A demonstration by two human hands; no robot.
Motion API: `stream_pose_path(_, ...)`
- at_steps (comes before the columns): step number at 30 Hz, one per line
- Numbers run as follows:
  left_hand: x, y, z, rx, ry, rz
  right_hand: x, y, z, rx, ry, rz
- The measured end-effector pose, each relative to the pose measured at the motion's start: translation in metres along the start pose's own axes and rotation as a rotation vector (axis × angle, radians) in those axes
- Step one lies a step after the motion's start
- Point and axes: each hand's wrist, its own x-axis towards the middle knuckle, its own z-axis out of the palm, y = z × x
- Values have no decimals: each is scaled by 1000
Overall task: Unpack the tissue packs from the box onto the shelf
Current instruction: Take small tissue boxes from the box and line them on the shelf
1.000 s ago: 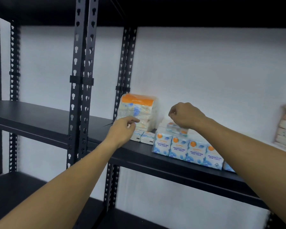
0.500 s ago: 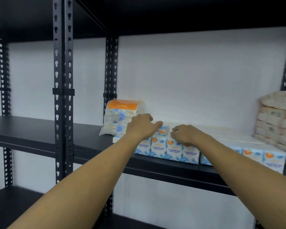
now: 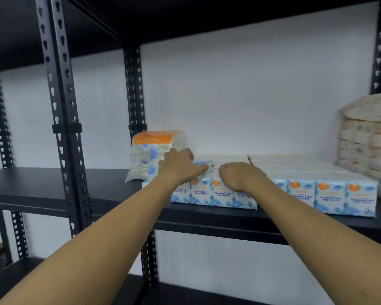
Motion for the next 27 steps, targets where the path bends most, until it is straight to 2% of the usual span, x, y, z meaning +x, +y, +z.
stream_pose_path(7,-8,-30,-21,-202,9,34,1,0,1,36,-19,29)
stream_pose_path(15,-21,-91,-45,-257,109,72,5,-11,-6,43,-48,85)
stream_pose_path(19,-28,-124,-43,-338,55,49,4,-29,-9,55,-18,66)
stream_pose_path(22,-34,-142,-39,-384,-8,44,5,-53,-6,127,17,-34)
stream_pose_path(27,-44,-168,-33,-454,-122,67,10,-85,2,93,38,-158)
